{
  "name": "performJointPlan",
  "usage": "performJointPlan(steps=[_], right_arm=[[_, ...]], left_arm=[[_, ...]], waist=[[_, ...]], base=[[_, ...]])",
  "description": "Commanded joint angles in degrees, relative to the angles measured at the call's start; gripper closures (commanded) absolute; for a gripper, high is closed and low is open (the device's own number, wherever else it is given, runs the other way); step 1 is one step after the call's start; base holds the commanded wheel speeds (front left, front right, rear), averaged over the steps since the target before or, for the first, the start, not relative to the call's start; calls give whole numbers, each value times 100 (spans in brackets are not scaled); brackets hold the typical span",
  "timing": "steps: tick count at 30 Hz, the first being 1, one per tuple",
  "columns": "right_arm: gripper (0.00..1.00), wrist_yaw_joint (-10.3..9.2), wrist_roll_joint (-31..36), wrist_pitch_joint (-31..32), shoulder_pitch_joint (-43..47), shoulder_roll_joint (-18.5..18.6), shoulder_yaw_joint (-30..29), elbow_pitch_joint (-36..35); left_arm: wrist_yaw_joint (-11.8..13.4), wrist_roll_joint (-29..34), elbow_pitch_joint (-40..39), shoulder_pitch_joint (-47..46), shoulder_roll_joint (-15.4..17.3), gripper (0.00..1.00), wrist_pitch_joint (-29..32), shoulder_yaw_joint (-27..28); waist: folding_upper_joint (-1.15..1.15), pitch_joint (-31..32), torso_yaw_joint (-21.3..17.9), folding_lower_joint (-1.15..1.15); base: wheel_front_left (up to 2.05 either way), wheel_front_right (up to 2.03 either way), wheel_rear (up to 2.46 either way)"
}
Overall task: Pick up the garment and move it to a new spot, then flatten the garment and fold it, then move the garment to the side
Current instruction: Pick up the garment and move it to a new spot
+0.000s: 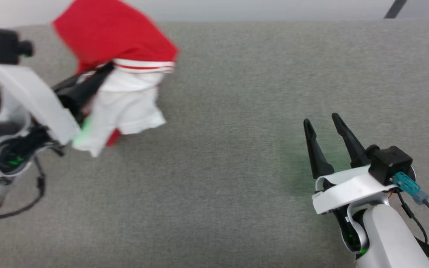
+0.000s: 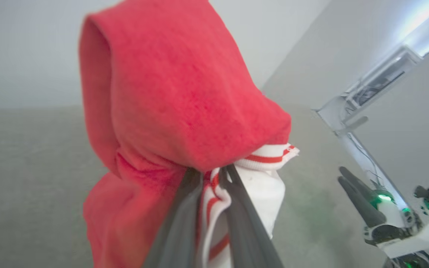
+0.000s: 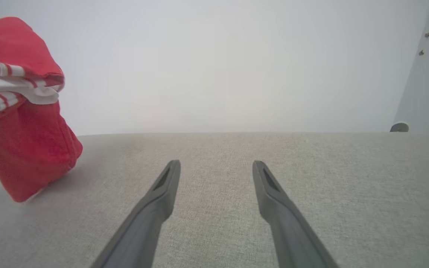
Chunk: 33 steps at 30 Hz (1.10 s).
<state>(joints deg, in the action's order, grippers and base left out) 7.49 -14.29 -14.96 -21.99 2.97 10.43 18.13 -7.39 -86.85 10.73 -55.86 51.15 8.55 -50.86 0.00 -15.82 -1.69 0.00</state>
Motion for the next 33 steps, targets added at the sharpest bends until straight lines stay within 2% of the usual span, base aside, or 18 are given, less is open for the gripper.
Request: performJointPlan(steps=[1, 7, 11, 14, 20, 26, 33], right_arm=[[0, 0, -66, -23, 81, -2, -27, -32], [0, 0, -213, -27, 343, -7, -321, -384], [0, 0, -366, -28, 473, -7, -460, -597], [0, 1, -502, -28, 537, -6, -561, -750], [0, 1, -763, -29, 668, -10, -674, -1035], [0, 1, -994, -28, 744, -10, -645, -1245], [0, 1, -1237, -28, 738, -10, -498, -1383]], left_arm=[[-17, -66, -105, -60, -77, 100, 4, 1], [-17, 152, -977, -416, -418, 100, 340, -372], [-16, 460, -1013, -664, -648, 100, 504, -739], [-16, 478, -835, -710, -791, 100, 635, -1024], [-16, 602, -228, -732, -738, 100, 750, -1509], [-16, 730, 629, -755, -707, 100, 821, -1930], [21, 1194, 1382, -669, -736, 100, 1314, -2268]], waist=[[0, 141, -227, 0], [0, 93, -682, 0], [0, -49, -1041, 0], [0, -187, -1322, 0], [0, -531, -1775, 0], [0, -814, -2087, 0], [0, -1067, -2367, 0]], base=[[0, 0, 0], [0, 0, 0], [0, 0, 0], [0, 0, 0], [0, 0, 0], [0, 0, 0], [0, 0, 0]])
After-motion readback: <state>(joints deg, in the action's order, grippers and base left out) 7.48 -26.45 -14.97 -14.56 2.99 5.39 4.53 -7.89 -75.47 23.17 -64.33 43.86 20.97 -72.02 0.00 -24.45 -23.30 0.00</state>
